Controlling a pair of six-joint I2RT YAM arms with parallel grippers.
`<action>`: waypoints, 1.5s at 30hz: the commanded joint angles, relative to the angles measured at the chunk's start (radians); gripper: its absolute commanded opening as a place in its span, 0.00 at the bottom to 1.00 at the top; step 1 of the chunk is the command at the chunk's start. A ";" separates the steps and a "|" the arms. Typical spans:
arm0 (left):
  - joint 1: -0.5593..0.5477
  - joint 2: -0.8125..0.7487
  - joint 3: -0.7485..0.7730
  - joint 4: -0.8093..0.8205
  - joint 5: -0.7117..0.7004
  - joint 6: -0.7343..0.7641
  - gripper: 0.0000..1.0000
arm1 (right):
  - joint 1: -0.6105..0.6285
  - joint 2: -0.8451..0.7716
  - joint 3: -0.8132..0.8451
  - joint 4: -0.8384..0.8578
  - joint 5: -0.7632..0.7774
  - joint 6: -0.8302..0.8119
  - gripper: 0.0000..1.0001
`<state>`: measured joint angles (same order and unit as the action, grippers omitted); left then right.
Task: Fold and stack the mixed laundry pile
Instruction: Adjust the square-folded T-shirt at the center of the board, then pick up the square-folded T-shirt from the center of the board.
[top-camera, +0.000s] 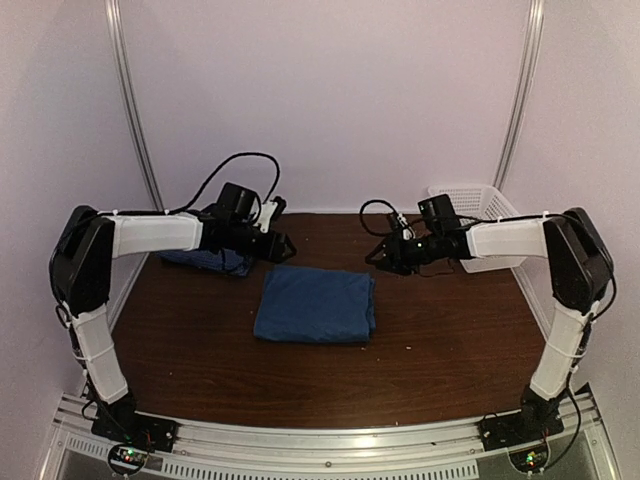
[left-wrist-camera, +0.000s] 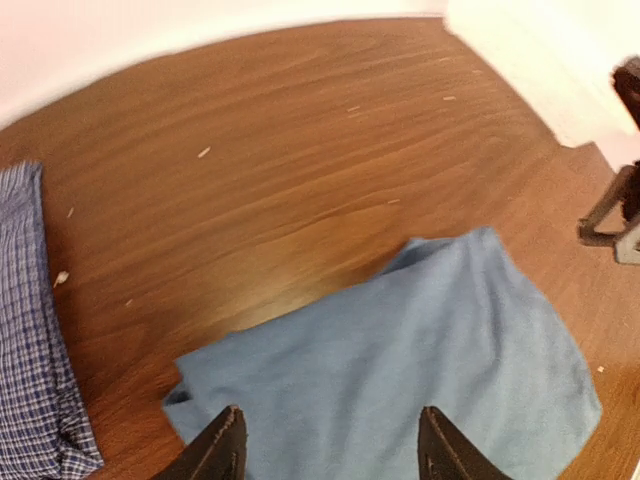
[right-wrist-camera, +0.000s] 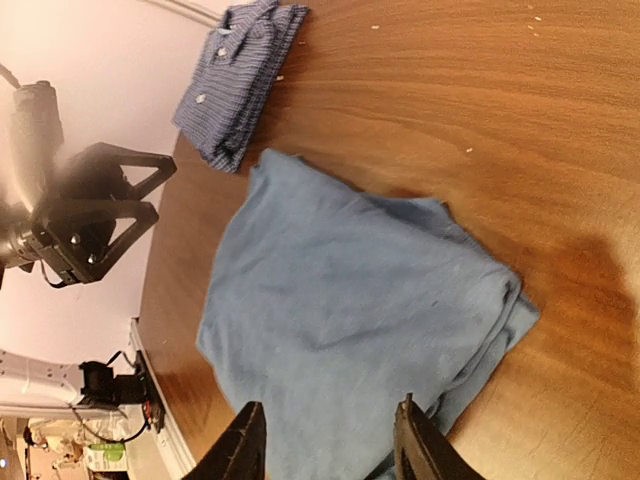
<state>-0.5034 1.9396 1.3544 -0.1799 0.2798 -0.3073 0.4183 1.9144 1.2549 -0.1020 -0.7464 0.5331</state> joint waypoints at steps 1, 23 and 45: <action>-0.206 -0.125 -0.068 0.075 -0.089 0.179 0.59 | -0.024 -0.163 -0.201 0.120 -0.064 0.115 0.45; -0.591 0.239 0.097 -0.026 -0.251 0.620 0.56 | -0.103 -0.339 -0.582 0.341 -0.114 0.302 0.51; -0.632 0.084 0.046 0.011 -0.384 0.685 0.53 | -0.072 -0.316 -0.636 0.407 -0.107 0.350 0.58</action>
<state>-1.1233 2.0373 1.4078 -0.1986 -0.0948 0.3523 0.3367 1.5963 0.6338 0.2607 -0.8520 0.8650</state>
